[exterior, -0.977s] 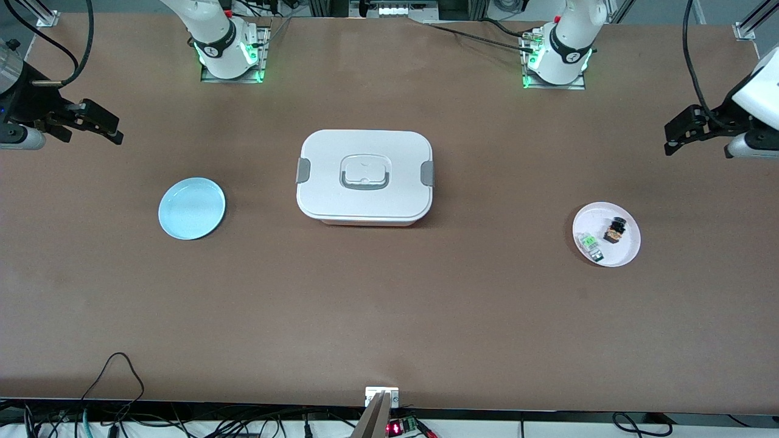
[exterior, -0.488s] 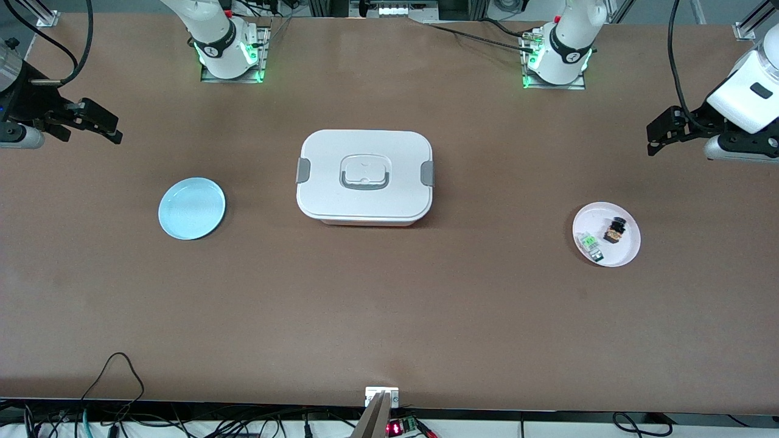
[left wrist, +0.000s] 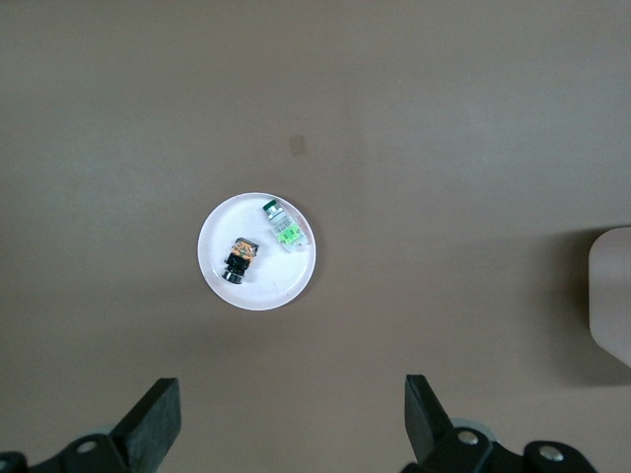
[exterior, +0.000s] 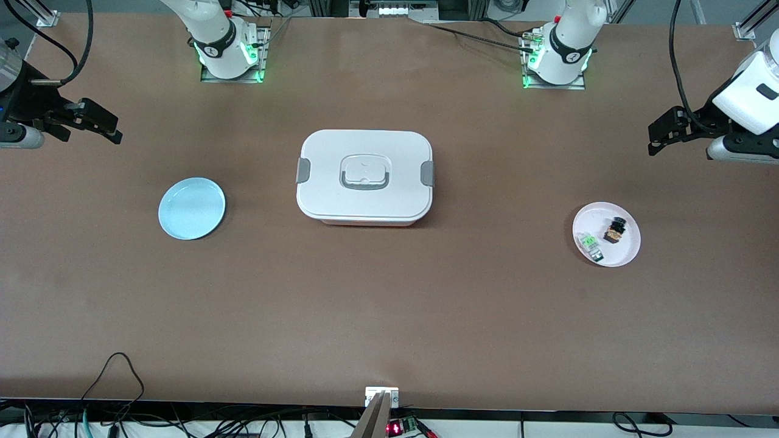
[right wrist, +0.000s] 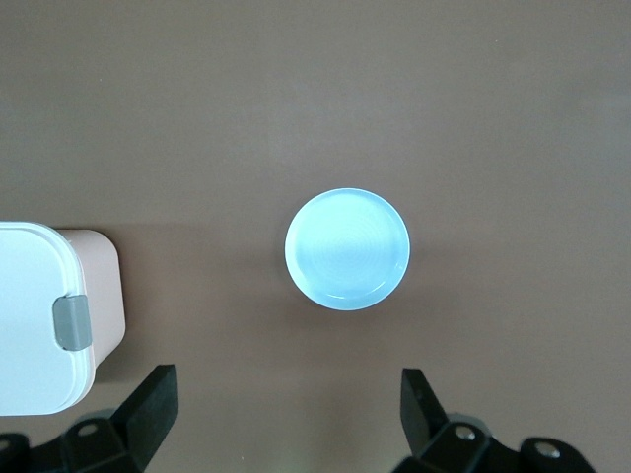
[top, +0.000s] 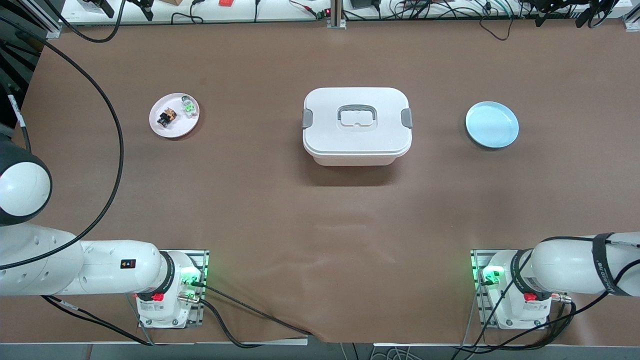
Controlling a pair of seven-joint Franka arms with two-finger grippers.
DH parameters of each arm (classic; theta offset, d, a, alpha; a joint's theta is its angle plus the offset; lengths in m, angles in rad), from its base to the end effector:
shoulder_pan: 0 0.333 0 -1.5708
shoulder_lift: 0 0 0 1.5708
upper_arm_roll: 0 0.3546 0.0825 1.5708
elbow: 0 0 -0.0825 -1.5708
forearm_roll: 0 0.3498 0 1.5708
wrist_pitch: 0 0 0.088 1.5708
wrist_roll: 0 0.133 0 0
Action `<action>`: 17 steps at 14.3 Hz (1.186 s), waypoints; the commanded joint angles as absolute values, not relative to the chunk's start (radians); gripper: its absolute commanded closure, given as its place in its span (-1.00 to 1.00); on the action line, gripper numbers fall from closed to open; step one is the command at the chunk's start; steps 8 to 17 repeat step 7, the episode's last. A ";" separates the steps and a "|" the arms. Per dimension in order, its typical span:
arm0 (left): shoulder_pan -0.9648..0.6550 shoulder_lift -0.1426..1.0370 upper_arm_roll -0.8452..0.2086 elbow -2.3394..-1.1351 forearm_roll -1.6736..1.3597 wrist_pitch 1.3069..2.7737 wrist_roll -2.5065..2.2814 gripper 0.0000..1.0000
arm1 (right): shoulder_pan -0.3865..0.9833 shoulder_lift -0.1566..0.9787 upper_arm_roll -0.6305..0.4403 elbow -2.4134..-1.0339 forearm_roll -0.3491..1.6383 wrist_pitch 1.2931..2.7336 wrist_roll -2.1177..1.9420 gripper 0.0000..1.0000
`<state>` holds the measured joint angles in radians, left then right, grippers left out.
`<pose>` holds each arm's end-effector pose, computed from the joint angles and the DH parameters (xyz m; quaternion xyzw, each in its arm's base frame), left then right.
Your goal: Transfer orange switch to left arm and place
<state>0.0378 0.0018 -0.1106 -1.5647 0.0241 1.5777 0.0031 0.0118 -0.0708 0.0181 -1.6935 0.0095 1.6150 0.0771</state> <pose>0.5209 -0.0347 0.6395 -0.9992 0.0380 -0.0060 0.0118 0.4975 0.0165 0.6231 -0.9997 0.0239 0.0041 0.0039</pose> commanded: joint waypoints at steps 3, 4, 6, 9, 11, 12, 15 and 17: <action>0.032 0.012 -0.100 -1.545 0.003 1.557 -0.003 -1.00 | -0.006 -0.095 0.038 -1.709 -0.008 1.609 0.092 -1.00; 0.032 0.014 -0.100 -1.545 0.003 1.557 -0.003 -1.00 | -0.006 -0.095 0.037 -1.709 -0.008 1.609 0.092 -1.00; 0.032 0.014 -0.100 -1.545 0.003 1.557 -0.003 -1.00 | -0.006 -0.095 0.035 -1.709 -0.008 1.609 0.091 -1.00; 0.032 0.014 -0.100 -1.543 0.002 1.560 0.001 -1.00 | -0.006 -0.095 0.035 -1.709 -0.008 1.609 0.091 -1.00; 0.032 0.014 -0.100 -1.543 0.002 1.560 0.001 -1.00 | -0.006 -0.095 0.035 -1.709 -0.008 1.609 0.091 -1.00; 0.032 0.014 -0.100 -1.543 0.002 1.560 0.001 -1.00 | -0.006 -0.095 0.035 -1.709 -0.008 1.609 0.091 -1.00; 0.032 0.014 -0.100 -1.543 0.002 1.560 0.001 -1.00 | -0.006 -0.095 0.035 -1.709 -0.008 1.609 0.091 -1.00; 0.032 0.014 -0.100 -1.543 0.002 1.560 0.001 -1.00 | -0.006 -0.095 0.035 -1.709 -0.008 1.609 0.091 -1.00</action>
